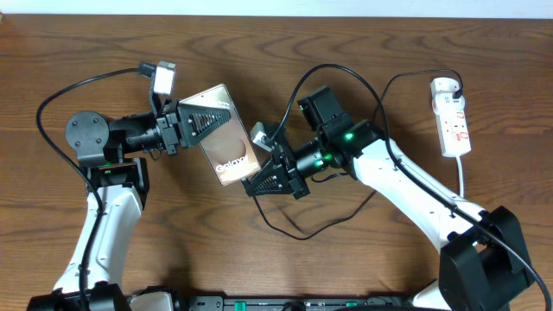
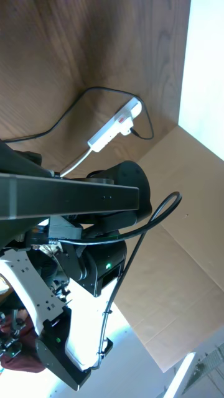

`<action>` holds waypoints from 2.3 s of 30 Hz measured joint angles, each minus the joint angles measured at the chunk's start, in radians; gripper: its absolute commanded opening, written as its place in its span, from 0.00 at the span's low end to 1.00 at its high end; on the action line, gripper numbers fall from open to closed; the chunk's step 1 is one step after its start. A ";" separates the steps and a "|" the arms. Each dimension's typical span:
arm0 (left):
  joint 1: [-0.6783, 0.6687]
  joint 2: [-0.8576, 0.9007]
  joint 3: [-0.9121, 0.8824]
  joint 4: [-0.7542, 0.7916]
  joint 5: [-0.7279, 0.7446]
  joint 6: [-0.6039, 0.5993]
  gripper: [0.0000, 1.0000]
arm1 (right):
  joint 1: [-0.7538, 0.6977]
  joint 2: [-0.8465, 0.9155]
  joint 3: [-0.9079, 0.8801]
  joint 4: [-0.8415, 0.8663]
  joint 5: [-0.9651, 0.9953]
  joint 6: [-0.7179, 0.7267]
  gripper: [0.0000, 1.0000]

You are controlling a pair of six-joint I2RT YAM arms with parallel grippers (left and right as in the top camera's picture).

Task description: Plug charger to phone and switch on socket

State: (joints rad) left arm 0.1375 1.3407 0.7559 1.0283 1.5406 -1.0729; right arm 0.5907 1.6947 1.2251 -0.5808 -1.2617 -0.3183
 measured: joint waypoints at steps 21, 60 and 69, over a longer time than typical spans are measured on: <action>0.000 0.000 0.000 0.000 0.006 0.008 0.07 | 0.003 0.000 0.000 0.000 0.001 0.000 0.01; -0.023 0.000 0.000 0.002 -0.021 0.031 0.07 | -0.014 0.000 0.000 0.006 0.004 -0.007 0.01; -0.024 0.000 0.000 0.002 -0.025 0.031 0.07 | -0.014 0.000 0.000 0.012 0.001 -0.007 0.01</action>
State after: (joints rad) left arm 0.1135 1.3407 0.7559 1.0302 1.5158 -1.0420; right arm 0.5762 1.6951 1.2247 -0.5690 -1.2606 -0.3252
